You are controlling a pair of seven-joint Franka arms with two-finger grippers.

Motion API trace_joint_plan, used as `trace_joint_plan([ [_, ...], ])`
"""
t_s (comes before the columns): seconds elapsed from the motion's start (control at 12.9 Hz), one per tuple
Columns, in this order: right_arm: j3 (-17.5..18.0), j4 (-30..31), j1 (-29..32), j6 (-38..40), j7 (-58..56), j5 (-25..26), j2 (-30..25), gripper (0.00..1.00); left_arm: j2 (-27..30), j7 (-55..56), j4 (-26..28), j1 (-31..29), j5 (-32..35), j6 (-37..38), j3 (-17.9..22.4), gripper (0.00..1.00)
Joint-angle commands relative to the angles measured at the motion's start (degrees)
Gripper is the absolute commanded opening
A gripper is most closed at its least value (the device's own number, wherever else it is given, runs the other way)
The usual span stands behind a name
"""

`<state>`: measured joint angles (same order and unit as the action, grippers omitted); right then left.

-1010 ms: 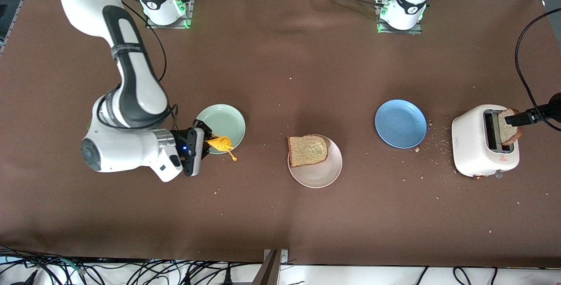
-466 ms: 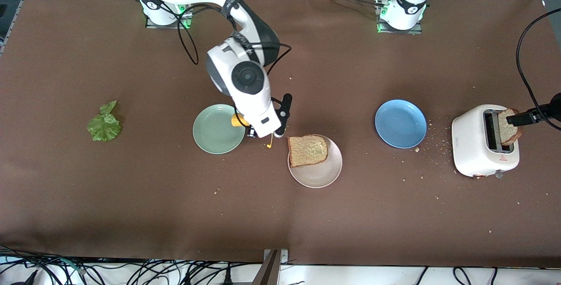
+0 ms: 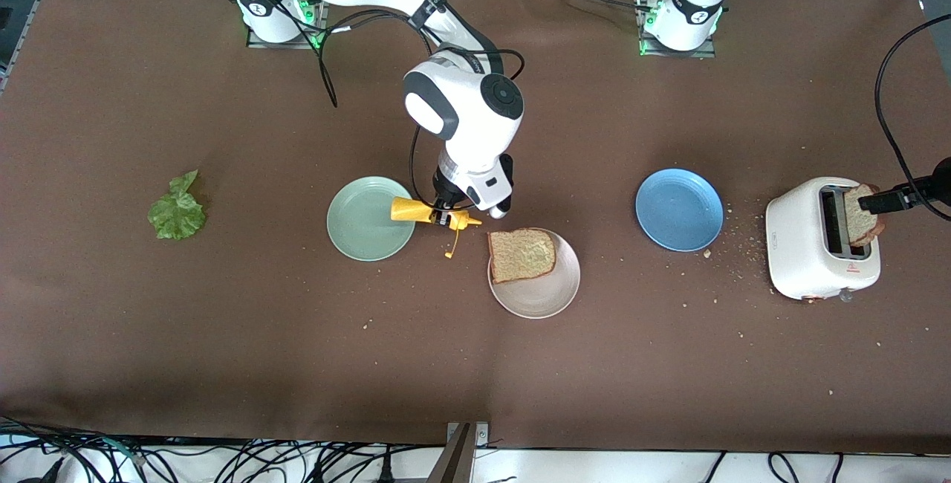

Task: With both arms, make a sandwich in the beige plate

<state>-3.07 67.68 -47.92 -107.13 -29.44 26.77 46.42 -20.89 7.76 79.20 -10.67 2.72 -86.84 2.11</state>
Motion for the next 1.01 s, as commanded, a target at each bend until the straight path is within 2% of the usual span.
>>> trace_joint_plan([
  [0.0,-0.8,-0.35,-2.7,-0.35,1.67,8.36,0.33,0.0,-0.03,0.06,-0.63,-0.32,1.58,0.0,-0.52,1.0],
  [0.47,-0.89,-0.62,-8.15,-0.97,8.42,26.38,3.23,0.0,-0.03,0.06,-0.63,-0.4,1.58,0.0,-0.44,1.0],
  [0.54,-0.89,-0.62,-8.68,-0.8,9.66,28.15,3.41,0.0,-0.11,0.06,-0.63,-0.4,1.58,0.0,-0.44,1.0],
  [0.93,-0.89,-0.71,-8.16,-0.8,9.84,27.64,3.41,0.0,-0.11,0.06,-0.63,-0.4,1.58,0.0,-0.52,1.0],
])
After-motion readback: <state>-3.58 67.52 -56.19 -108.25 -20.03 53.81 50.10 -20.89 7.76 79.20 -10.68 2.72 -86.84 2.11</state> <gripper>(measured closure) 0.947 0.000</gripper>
